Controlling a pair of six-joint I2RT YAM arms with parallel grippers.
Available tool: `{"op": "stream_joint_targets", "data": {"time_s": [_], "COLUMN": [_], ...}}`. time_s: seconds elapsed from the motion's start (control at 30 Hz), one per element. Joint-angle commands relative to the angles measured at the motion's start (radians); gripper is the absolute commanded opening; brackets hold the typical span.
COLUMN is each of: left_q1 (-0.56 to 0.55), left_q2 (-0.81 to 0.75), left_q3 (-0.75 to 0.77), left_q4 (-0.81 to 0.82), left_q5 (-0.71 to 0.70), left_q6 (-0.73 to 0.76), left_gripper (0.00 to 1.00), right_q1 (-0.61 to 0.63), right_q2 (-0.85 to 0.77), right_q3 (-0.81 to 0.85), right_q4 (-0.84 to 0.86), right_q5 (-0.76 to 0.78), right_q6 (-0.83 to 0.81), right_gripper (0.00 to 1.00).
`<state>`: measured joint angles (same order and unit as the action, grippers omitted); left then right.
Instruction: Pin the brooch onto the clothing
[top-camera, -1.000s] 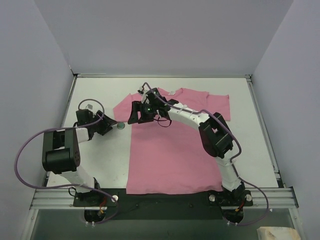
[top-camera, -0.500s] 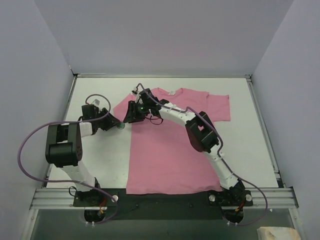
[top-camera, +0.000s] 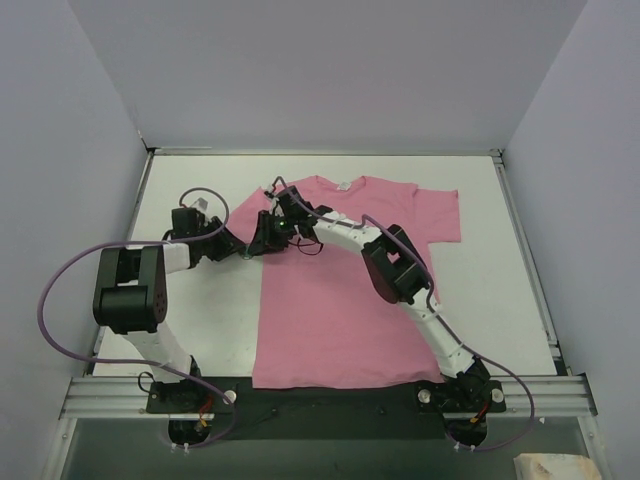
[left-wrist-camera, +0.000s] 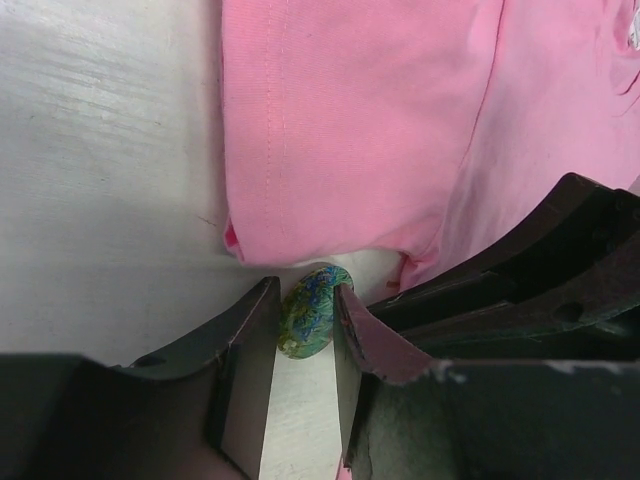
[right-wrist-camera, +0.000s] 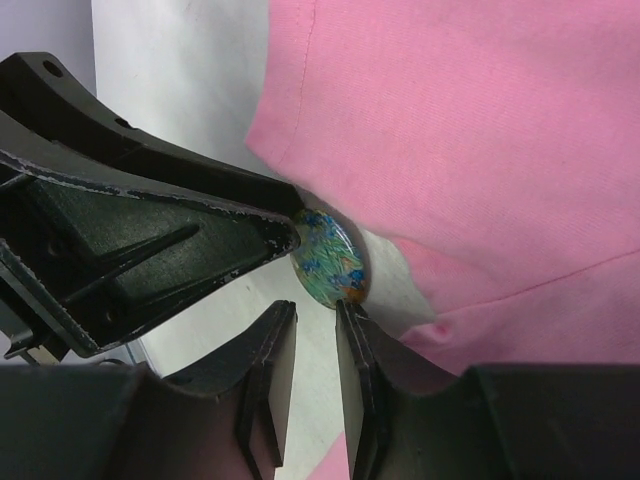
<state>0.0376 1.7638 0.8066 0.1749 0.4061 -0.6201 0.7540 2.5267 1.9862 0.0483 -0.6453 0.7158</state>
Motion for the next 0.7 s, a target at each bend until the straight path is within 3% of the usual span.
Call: {"op": "stream_joint_targets", "data": {"time_s": [0.0,0.4,0.47,0.6,0.67], "left_q1": [-0.008,-0.015,-0.013,-0.013,-0.015], "left_q2": [0.013,0.019,0.020,0.013,0.008], "left_q3": [-0.012,-0.043,-0.043,-0.043,-0.040], "left_q4": [-0.026,0.055,0.055,0.060,0.049], "left_q5": [0.016,0.109,0.108,0.105,0.100], "left_q6": [-0.003,-0.038,-0.036,-0.036,-0.032], "left_gripper": [0.38,0.36,0.31,0.09,0.05], "right_q1": [0.018,0.016,0.016,0.015,0.015], "right_q2": [-0.014,-0.008,-0.008,-0.014,-0.020], "right_q3": [-0.018,-0.050,-0.053,-0.061,-0.069], "right_q4": [0.039,0.044,0.044,0.048,0.058], "right_q5": [-0.016,0.012,0.012,0.007,0.004], "right_q6": [0.037,0.045,0.043,0.043,0.042], "right_gripper": [0.24,0.20,0.20,0.21,0.21]}}
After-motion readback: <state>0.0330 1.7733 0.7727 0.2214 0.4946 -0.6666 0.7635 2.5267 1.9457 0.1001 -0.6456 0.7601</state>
